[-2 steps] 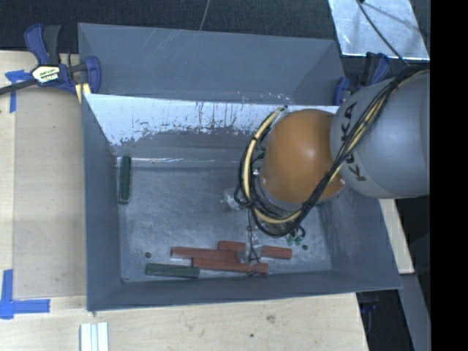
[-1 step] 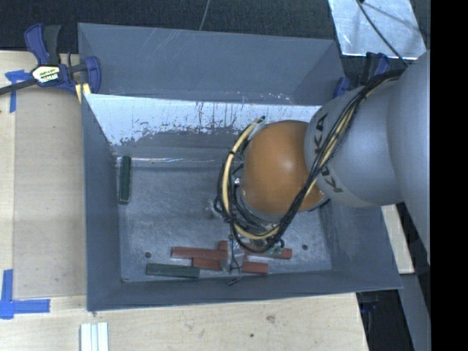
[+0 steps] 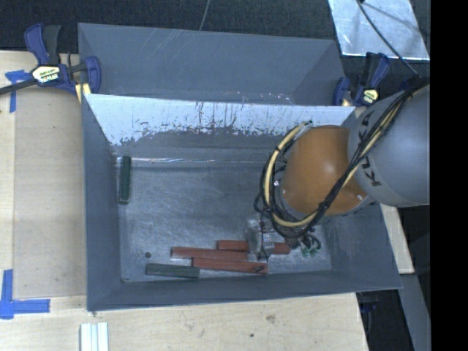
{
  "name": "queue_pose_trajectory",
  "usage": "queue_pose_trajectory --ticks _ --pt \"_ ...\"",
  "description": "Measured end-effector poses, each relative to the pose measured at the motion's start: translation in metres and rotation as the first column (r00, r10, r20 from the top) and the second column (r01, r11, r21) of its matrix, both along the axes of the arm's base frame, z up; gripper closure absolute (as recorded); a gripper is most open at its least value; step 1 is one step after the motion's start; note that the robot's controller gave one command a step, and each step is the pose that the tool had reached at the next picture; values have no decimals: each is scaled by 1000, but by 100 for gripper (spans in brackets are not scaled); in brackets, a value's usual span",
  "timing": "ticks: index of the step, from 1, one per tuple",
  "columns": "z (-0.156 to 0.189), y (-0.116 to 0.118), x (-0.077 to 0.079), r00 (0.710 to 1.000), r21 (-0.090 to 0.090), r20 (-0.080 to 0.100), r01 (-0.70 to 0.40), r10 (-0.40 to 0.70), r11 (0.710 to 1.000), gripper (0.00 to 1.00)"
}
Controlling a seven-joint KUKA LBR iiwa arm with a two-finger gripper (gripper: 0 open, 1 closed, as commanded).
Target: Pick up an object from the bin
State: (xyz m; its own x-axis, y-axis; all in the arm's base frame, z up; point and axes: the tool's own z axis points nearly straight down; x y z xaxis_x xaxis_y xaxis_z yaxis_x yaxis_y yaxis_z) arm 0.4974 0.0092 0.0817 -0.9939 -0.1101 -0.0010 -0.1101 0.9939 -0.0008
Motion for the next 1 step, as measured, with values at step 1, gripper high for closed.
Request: queue_pose_trajectory --ticks 1 --pt "0 0 0 1000 1 0 1 -1 1000 0"
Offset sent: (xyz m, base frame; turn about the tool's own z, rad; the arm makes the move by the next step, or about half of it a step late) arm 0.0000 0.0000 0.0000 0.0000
